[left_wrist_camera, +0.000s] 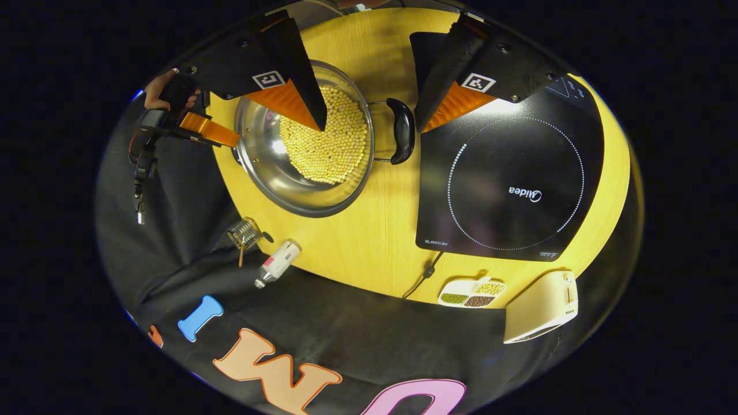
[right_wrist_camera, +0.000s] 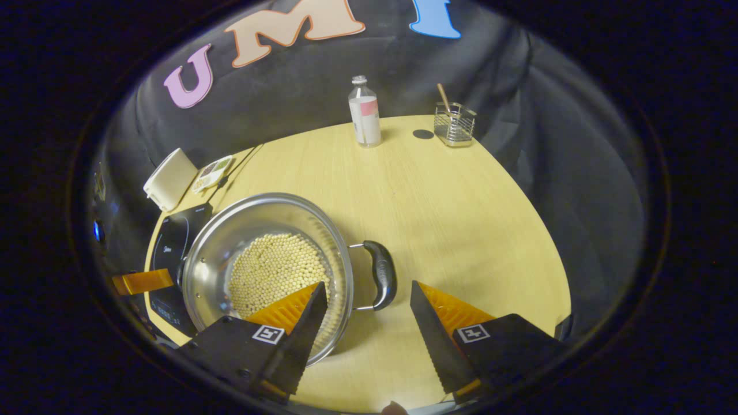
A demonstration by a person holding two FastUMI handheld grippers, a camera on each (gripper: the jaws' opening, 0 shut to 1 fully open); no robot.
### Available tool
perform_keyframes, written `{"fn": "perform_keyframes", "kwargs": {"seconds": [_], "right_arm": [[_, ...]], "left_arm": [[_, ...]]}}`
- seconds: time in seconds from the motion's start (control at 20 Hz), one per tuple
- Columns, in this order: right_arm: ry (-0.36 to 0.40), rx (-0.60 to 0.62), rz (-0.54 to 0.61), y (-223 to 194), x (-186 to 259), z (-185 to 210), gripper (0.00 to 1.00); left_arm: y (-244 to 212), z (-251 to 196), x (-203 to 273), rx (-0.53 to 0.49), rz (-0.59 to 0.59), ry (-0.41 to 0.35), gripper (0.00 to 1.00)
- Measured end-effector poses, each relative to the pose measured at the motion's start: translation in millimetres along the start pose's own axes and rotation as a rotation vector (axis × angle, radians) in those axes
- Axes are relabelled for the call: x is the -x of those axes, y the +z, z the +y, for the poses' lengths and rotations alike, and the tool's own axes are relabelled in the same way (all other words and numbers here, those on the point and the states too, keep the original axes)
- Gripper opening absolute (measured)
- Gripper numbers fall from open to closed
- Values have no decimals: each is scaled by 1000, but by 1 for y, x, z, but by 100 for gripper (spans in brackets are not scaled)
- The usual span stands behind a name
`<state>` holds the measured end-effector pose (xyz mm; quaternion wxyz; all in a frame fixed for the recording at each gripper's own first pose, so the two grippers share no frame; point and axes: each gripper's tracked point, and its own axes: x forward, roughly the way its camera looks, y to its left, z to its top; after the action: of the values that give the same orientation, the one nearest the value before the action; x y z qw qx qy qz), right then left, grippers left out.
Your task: First push the handle of the pot to place it horizontally, then grasp the pot with both hands and set it on the induction cooktop.
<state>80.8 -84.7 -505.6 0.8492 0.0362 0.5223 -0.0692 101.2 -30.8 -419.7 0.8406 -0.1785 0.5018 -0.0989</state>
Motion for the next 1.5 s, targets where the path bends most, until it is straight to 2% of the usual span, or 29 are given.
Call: {"fn": "perform_keyframes", "kwargs": {"seconds": [0.1,0.25,0.3,0.35,0.4,0.45,0.5,0.6,0.7,0.75,0.8,1.0,1.05,1.1,1.15,1.25,1.4,1.45,1.5], "right_arm": [[33,-2,5,6,-9,0,89],[78,-5,33,8,-26,-5,92],[99,-10,37,8,-31,-4,90],[119,-13,42,9,-35,-3,92],[132,-13,49,9,-39,-3,90],[149,-11,61,7,-44,-2,92],[157,-1,72,5,-47,-3,89],[172,8,85,4,-55,-7,95],[179,-2,106,0,-60,-7,94],[173,-10,115,-2,-63,-7,94],[170,-10,117,-1,-66,-8,89],[194,-27,138,-6,-67,-2,89],[189,-28,133,-4,-68,0,76],[175,-20,129,-6,-71,-1,64],[174,-23,130,-5,-70,-1,59],[176,-49,134,-3,-70,0,55],[193,-79,143,-4,-69,2,47],[194,-76,144,-4,-68,1,46],[191,-79,145,-3,-66,1,52]], "left_arm": [[-1,0,-8,4,3,20,94],[-15,7,-22,2,57,79,93],[-16,5,-27,7,64,87,100],[-18,5,-32,8,71,102,93],[-14,6,-36,-6,62,115,92],[-12,8,-42,-19,59,131,92],[-11,8,-45,-24,64,145,92],[-10,6,-53,-27,71,163,91],[-13,7,-59,-29,96,191,88],[-15,8,-64,-28,107,201,92],[-15,11,-68,-31,115,214,84],[-18,16,-84,-48,153,247,78],[-20,17,-83,-49,165,256,73],[-18,16,-86,-53,165,255,75],[-19,15,-84,-59,161,255,72],[-19,14,-82,-49,167,237,72],[-21,11,-79,-1,172,215,62],[-21,11,-78,-3,174,213,63],[-19,10,-76,-16,173,211,59]]}}
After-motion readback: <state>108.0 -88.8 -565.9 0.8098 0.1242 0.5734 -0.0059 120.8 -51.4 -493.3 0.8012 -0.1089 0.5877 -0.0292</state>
